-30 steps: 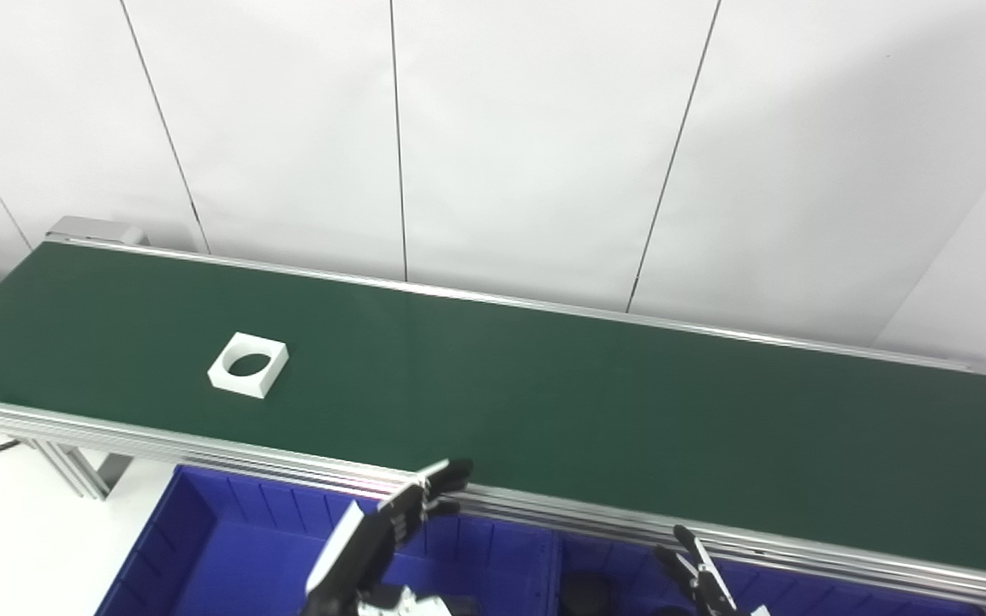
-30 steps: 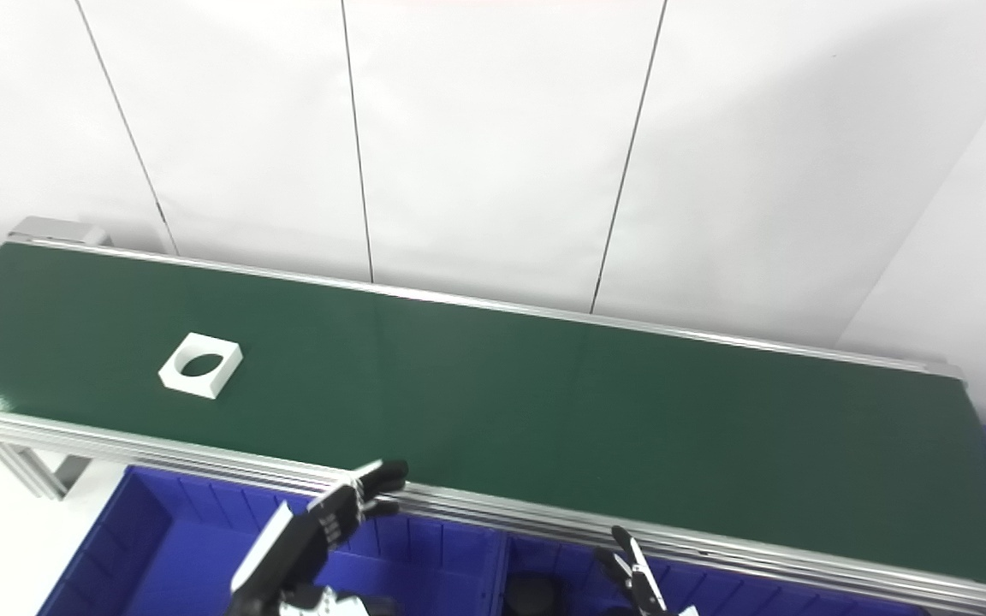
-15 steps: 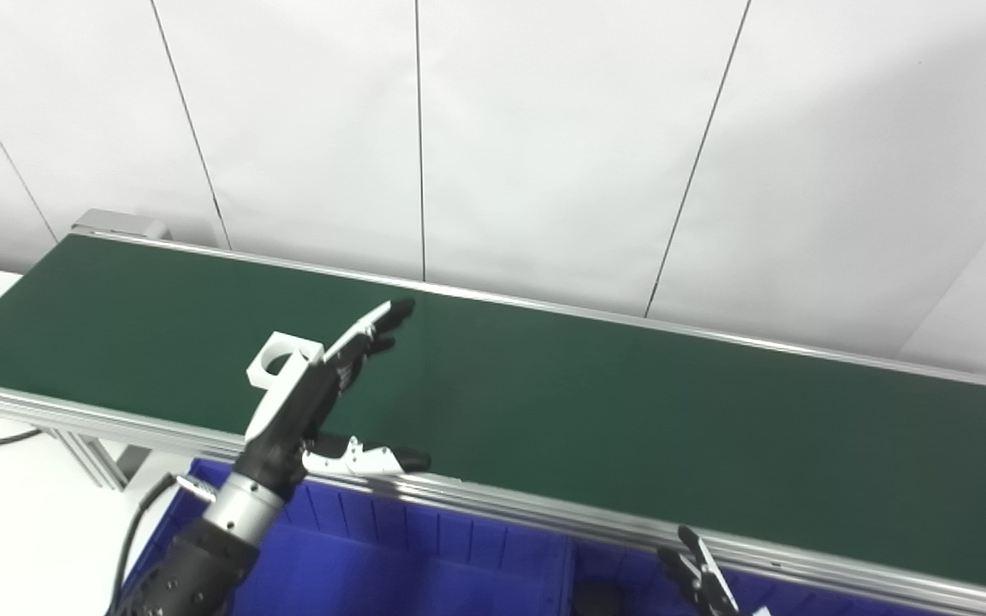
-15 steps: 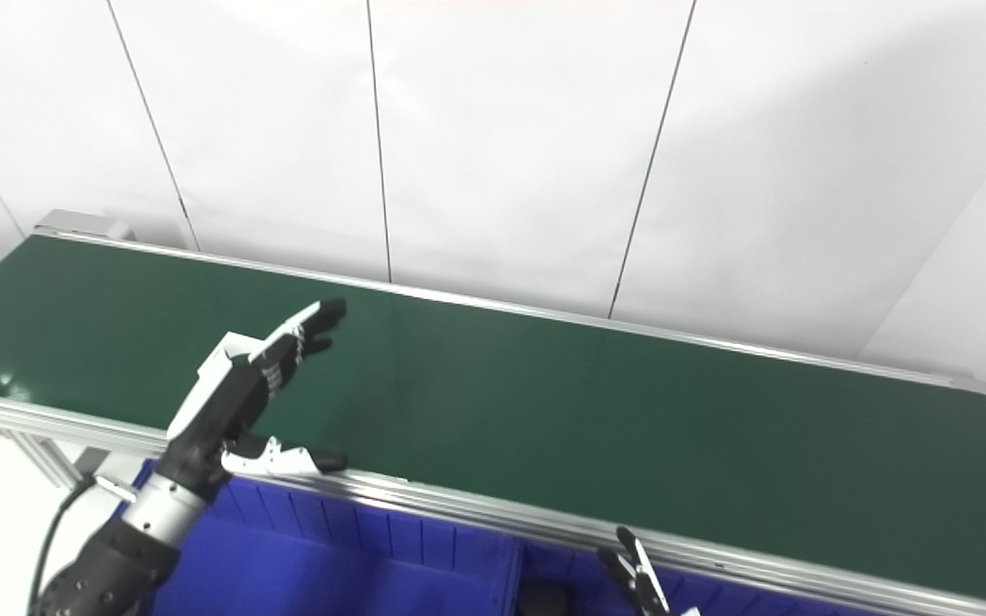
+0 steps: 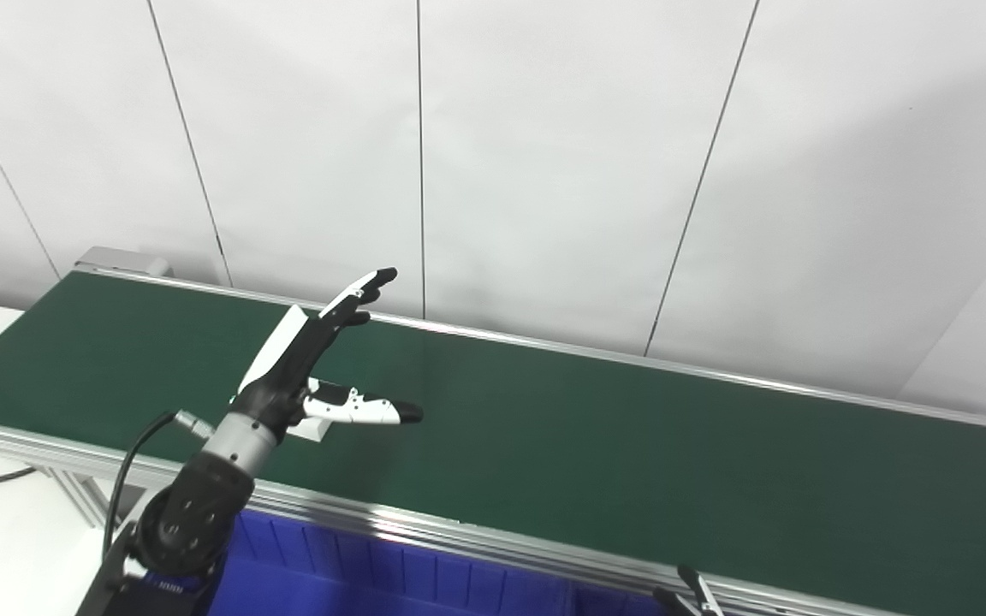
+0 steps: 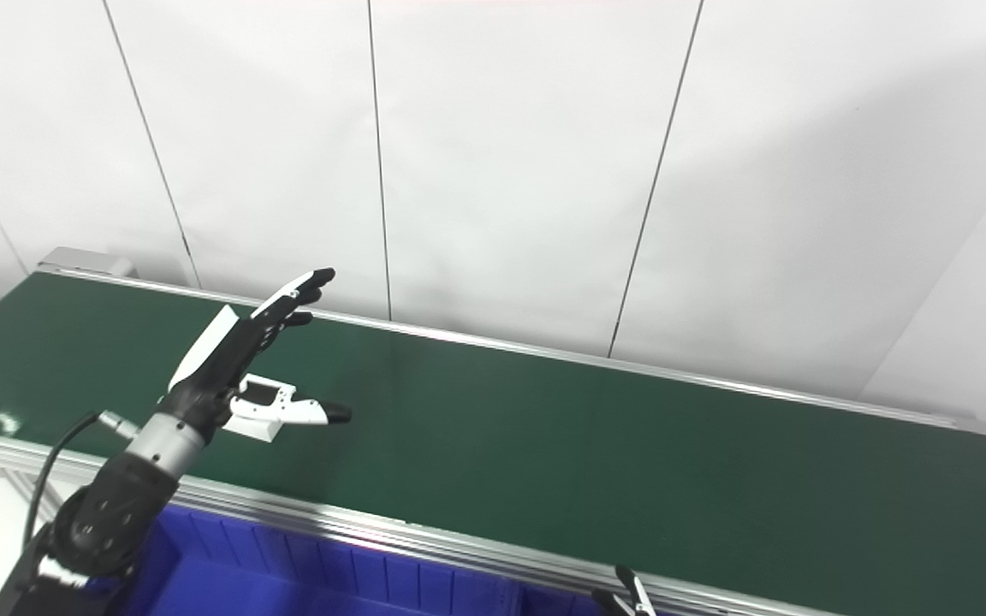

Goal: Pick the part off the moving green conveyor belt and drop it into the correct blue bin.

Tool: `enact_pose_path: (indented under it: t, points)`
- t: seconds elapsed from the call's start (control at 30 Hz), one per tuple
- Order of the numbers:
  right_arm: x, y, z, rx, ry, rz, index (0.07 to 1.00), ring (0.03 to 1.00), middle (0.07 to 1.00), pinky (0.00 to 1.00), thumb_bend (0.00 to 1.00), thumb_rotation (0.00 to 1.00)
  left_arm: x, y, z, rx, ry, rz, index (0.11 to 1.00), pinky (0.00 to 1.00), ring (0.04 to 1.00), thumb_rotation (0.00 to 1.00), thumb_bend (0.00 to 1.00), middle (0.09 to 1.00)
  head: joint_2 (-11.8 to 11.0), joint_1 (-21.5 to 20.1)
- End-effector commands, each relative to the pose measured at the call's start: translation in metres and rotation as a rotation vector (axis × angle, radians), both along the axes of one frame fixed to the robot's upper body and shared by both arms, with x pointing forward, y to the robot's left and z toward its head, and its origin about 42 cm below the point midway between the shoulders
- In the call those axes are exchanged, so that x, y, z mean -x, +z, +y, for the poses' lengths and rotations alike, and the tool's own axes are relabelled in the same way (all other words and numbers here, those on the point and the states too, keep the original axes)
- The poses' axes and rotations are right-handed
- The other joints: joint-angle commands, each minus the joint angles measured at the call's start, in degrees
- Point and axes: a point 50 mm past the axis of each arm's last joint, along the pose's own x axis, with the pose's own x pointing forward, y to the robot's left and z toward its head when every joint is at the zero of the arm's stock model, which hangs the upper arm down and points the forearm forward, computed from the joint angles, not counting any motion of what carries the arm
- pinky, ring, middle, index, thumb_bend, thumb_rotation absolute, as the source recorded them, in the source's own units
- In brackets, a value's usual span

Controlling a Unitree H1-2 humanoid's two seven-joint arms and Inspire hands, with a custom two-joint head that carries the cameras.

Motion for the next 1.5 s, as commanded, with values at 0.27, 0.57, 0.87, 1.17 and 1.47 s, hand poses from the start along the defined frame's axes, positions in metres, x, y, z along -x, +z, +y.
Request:
enact_pose_path:
  t: [0.27,0.57,0.87,1.17,1.47]
  points:
    - [-0.004,0.017,0.0,-0.049,0.032,-0.104,1.0,0.908,0.882,0.96,0.88,0.34,-0.056,0.026,0.02,-0.199,0.069,0.017,0.92,0.83,0.925,0.28,0.84,0.956,1.98,0.94]
    - [-0.003,0.018,-0.005,-0.071,0.041,-0.119,1.0,0.894,0.879,0.93,0.88,0.35,-0.082,0.004,0.028,-0.346,0.091,0.105,0.916,0.78,0.899,0.23,0.86,0.956,3.22,2.48]
    - [0.0,0.021,-0.01,-0.084,0.048,-0.127,1.0,0.911,0.886,0.95,0.88,0.36,-0.092,-0.006,0.029,-0.431,0.08,0.146,0.912,0.87,0.935,0.25,0.91,0.957,3.77,3.4]
    - [-0.001,0.024,-0.014,-0.103,0.05,-0.142,1.0,0.906,0.884,0.95,0.85,0.34,-0.101,-0.007,0.019,-0.526,0.029,0.192,0.927,0.92,0.981,0.23,0.92,0.984,5.01,4.65]
    - [0.0,0.026,-0.017,-0.122,0.048,-0.134,1.0,0.922,0.89,0.97,0.84,0.35,-0.107,-0.019,0.011,-0.629,-0.005,0.239,0.91,0.92,0.958,0.15,0.93,0.958,5.26,4.92]
